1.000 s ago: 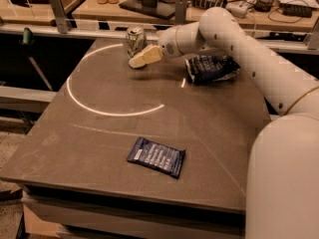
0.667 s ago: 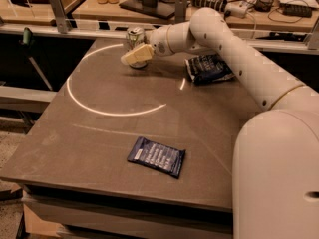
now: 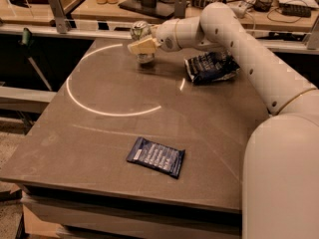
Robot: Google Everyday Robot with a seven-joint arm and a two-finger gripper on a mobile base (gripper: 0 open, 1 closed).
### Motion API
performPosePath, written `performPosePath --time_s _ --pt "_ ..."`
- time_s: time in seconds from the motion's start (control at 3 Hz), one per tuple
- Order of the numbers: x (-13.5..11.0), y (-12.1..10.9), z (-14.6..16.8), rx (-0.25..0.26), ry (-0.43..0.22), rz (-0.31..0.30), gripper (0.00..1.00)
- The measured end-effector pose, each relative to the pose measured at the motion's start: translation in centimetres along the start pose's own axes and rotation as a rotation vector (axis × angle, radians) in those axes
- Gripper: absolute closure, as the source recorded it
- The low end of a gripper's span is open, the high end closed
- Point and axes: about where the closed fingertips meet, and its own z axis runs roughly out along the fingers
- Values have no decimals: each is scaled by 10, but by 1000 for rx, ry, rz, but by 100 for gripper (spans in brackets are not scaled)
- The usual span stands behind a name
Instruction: Move 7up can near rxbar blueberry
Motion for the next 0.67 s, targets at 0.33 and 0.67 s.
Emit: performPosePath --time_s 0.33,0.67 --pt "-25 36 -70 -21 -21 -28 99" --pt "-23 86 -113 -87 -25 -54 100"
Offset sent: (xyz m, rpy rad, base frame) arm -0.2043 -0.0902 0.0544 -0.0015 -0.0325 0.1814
